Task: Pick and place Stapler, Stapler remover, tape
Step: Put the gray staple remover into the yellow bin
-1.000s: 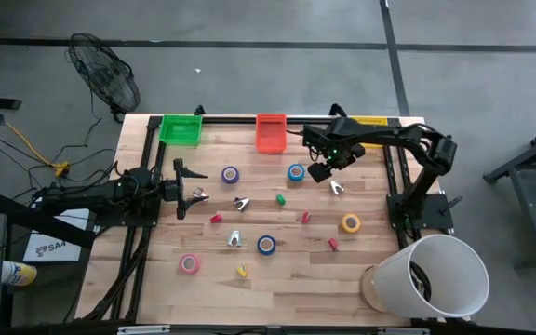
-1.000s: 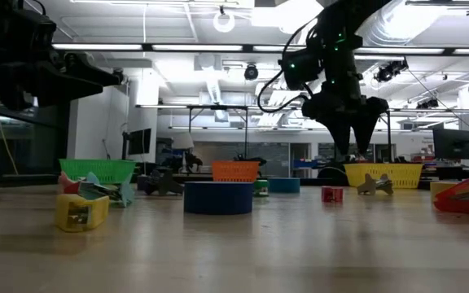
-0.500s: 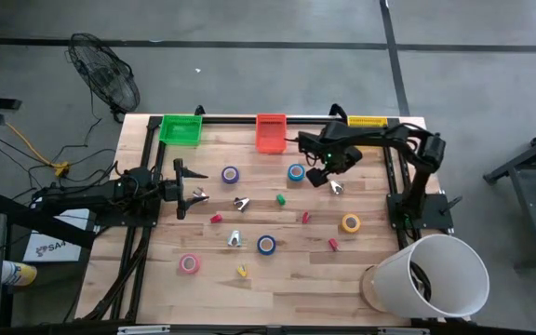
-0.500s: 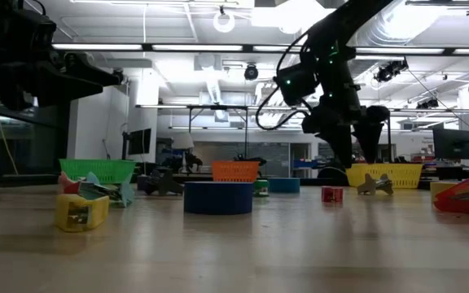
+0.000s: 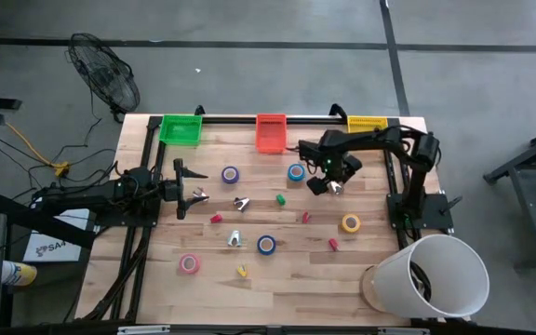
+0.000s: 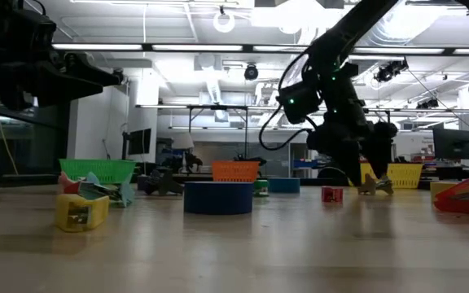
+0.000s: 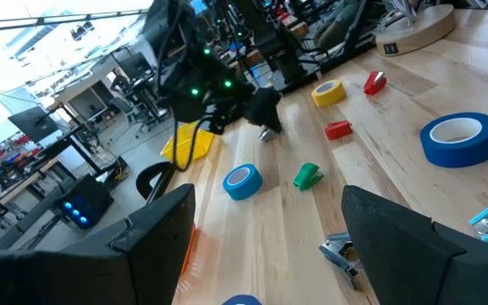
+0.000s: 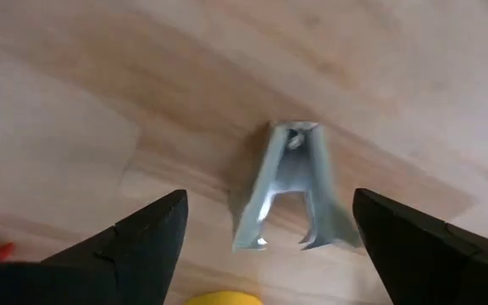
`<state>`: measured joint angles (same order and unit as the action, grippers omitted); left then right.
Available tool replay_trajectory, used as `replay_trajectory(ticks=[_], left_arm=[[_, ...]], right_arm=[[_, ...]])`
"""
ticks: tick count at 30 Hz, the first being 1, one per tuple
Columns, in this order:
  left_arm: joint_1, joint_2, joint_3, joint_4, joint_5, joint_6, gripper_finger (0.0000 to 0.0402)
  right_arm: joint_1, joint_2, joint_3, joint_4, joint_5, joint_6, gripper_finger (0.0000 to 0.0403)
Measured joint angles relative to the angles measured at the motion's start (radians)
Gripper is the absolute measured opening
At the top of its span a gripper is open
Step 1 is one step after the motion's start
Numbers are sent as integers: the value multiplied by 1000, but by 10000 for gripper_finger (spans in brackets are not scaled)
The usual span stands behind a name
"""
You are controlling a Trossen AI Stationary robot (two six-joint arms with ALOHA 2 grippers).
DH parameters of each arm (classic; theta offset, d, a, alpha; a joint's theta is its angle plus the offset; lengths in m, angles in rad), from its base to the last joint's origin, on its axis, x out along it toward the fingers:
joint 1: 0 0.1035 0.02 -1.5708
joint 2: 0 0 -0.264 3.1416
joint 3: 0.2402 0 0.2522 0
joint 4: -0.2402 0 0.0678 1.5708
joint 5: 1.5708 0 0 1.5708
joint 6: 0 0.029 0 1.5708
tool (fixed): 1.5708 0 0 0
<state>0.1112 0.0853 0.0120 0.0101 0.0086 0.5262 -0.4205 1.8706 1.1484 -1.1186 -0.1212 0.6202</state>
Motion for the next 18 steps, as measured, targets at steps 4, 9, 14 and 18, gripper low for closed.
replay_trajectory(ticks=[4, 9, 14, 18], left_arm=[[0, 0, 0, 0, 0, 0, 294], [0, 0, 0, 0, 0, 0, 294], [0, 0, 0, 0, 0, 0, 294], [0, 0, 0, 0, 0, 0, 294]], right_arm=[[17, 0, -42, 28, -4, 0, 328], [22, 0, -66, 57, -2, -1, 323], [22, 0, -66, 69, 3, 13, 305], [22, 0, -66, 73, 0, 38, 281]])
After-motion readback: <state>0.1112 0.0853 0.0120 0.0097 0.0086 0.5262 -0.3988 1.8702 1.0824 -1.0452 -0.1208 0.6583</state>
